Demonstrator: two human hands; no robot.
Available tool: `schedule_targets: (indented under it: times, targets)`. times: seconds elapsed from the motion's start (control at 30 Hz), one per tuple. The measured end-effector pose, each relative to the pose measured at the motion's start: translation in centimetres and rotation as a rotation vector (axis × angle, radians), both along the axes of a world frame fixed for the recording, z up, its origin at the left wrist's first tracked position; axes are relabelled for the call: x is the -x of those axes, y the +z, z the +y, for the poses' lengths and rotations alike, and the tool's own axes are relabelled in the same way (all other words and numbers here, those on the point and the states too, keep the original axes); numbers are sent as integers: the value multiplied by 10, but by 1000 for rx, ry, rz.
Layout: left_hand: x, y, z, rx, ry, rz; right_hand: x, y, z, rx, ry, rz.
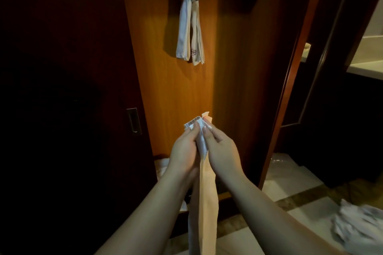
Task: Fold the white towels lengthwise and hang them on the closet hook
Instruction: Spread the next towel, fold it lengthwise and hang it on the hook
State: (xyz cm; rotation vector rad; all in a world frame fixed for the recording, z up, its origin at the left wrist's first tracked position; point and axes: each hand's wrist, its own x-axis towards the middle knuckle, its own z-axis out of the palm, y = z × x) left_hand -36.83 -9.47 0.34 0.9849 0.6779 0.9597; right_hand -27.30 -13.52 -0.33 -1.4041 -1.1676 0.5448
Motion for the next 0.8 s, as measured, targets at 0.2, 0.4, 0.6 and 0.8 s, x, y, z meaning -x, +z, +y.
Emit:
schedule_targets:
  times: [0.2,0.4,0.6,0.8]
  targets:
    - [16,7,5,-116,-162,-58,-3,4,-7,22,106,-83]
    - [18,26,0,-270,-175,184,6,1,-10,-94,39,-177]
    - [18,36,-7,-331,-175,404,2,6,-9,-163,-71,-103]
    - [28,31,18,-646,294,604,-34,31,0,-149,-25,-109]
